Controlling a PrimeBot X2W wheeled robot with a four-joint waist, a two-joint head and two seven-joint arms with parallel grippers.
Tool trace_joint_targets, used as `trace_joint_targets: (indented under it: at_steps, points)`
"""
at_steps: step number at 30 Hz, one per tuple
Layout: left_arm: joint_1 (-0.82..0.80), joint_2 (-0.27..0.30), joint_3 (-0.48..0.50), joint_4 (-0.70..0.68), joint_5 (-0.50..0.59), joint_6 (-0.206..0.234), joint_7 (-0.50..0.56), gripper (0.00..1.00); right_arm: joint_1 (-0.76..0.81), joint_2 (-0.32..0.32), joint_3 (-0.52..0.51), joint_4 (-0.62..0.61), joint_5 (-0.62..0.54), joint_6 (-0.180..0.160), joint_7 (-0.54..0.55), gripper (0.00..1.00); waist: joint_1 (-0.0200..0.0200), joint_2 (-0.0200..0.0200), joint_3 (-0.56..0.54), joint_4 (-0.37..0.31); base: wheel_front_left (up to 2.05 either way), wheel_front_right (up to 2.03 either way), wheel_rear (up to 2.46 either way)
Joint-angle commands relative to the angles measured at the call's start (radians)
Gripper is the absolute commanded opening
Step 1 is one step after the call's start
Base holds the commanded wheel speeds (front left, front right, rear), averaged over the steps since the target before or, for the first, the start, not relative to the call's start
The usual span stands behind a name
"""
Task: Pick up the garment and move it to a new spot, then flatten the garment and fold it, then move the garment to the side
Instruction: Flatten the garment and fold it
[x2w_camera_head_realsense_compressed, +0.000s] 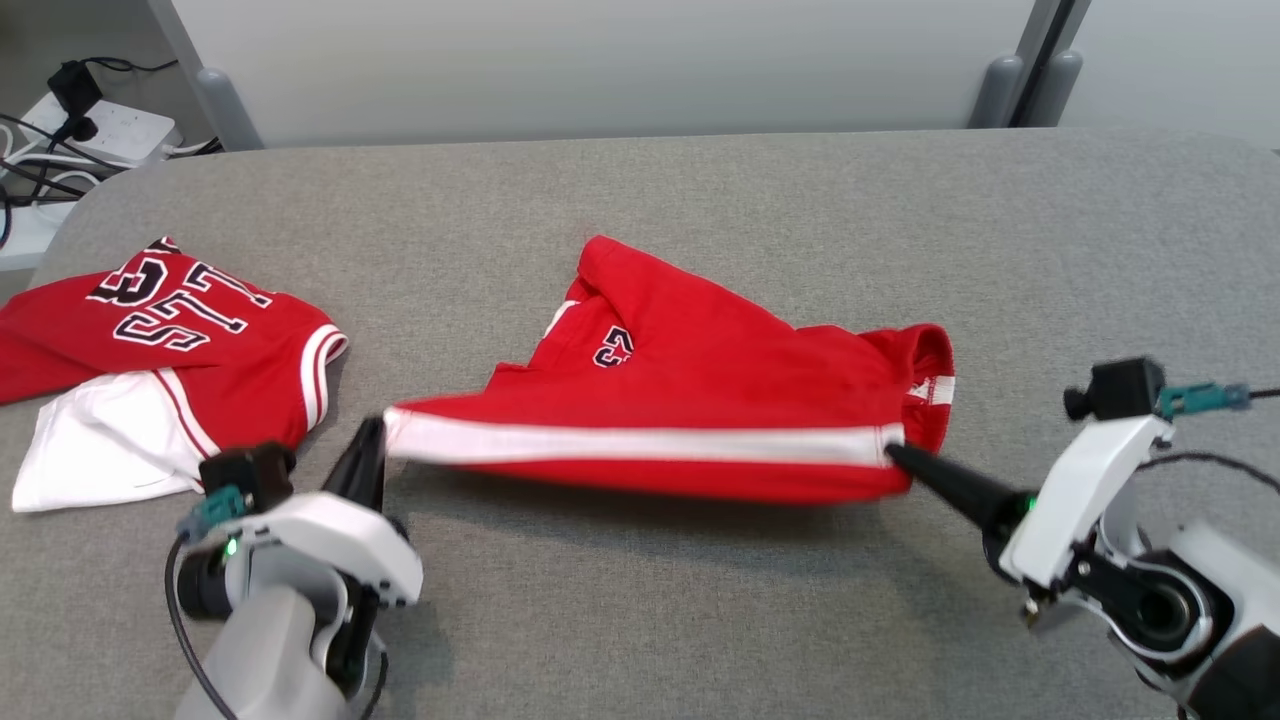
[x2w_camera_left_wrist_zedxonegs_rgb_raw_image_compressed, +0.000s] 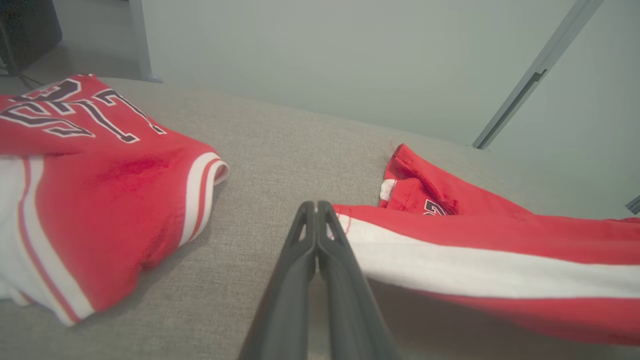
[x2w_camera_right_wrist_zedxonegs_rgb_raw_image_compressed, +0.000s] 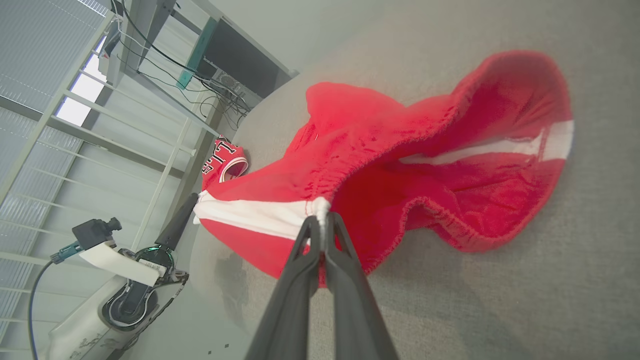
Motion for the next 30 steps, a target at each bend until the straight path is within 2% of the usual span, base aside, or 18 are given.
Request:
trace_joint_targets:
  at_steps: [1,3,6,11,15,17,19,20,22,23,24,25,26,28,30]
  points:
    - [0.015,0.032,0.033,-0.007,-0.022,-0.006,0.007,0.00,0.027,-0.040,0.006,-0.035,0.024,0.004,0.034,0.00,0.0000,0.0000,-0.003,-0.005,0.00,0.00,0.00]
    - [0.038,0.038,0.027,-0.010,-0.054,-0.006,0.041,0.00,0.042,-0.061,0.010,-0.057,0.047,0.004,0.072,0.00,0.0000,0.0000,-0.004,-0.006,0.00,0.00,0.00]
    - [0.071,0.068,-0.026,-0.068,-0.114,-0.007,0.160,0.00,0.058,-0.096,0.016,-0.098,0.079,0.004,0.135,0.00,0.0000,0.0000,-0.003,-0.002,0.00,0.00,0.00]
    - [0.129,0.195,-0.142,-0.296,-0.232,-0.007,0.437,0.00,0.066,-0.155,0.007,-0.181,0.120,0.004,0.205,0.00,0.0000,0.0000,0.019,0.011,0.00,0.00,0.00]
    - [0.178,0.301,-0.196,-0.531,-0.397,-0.007,0.722,0.00,0.042,-0.185,0.001,-0.225,0.115,0.004,0.229,0.00,0.0000,0.0000,0.049,0.018,0.00,0.00,0.00]
    - [0.182,0.343,-0.207,-0.638,-0.506,-0.007,0.876,0.00,0.006,-0.185,-0.005,-0.217,0.091,0.004,0.226,0.00,0.0000,0.0000,0.073,0.021,0.00,0.00,0.00]
    - [0.150,0.355,-0.193,-0.700,-0.607,-0.007,0.995,0.00,-0.057,-0.172,0.002,-0.173,0.026,0.004,0.222,0.00,0.0000,0.0000,0.107,0.026,0.00,0.00,0.00]
    - [0.119,0.346,-0.183,-0.714,-0.663,-0.005,1.046,0.00,-0.098,-0.148,-0.001,-0.139,0.000,0.004,0.215,0.00,0.0000,0.0000,0.129,0.028,0.00,0.00,0.00]
    - [0.026,0.318,-0.150,-0.690,-0.742,0.046,1.113,0.00,-0.201,-0.066,-0.030,-0.039,-0.030,0.004,0.174,0.00,0.0000,0.0000,0.175,0.030,0.00,0.00,0.00]
    - [-0.040,0.305,-0.128,-0.666,-0.747,0.074,1.105,0.00,-0.260,-0.020,-0.044,0.032,-0.043,0.004,0.158,0.00,0.0000,0.0000,0.199,0.030,0.00,0.00,0.00]
    - [-0.040,0.305,-0.128,-0.666,-0.747,0.074,1.105,0.00,-0.260,-0.020,-0.044,0.032,-0.043,0.004,0.158,0.00,0.0000,0.0000,0.199,0.030,0.00,0.00,0.00]
    - [-0.215,0.287,-0.061,-0.609,-0.688,0.108,0.962,0.00,-0.416,0.076,-0.094,0.196,-0.083,0.004,0.083,0.00,0.0000,0.0000,0.250,0.025,0.00,0.00,0.00]
    - [-0.215,0.287,-0.061,-0.609,-0.688,0.108,0.962,0.00,-0.416,0.076,-0.094,0.196,-0.083,0.004,0.083,0.00,0.0000,0.0000,0.250,0.025,0.00,0.00,0.00]
    - [-0.413,0.273,0.011,-0.555,-0.575,0.101,0.686,0.00,-0.604,0.157,-0.164,0.369,-0.158,0.004,-0.077,0.00,0.0000,0.0000,0.292,0.019,0.00,0.00,0.00]
    - [-0.565,0.237,0.045,-0.491,-0.508,0.074,0.466,0.00,-0.756,0.225,-0.217,0.508,-0.214,0.004,-0.237,0.00,0.0000,0.0000,0.303,0.021,0.00,0.00,0.00]
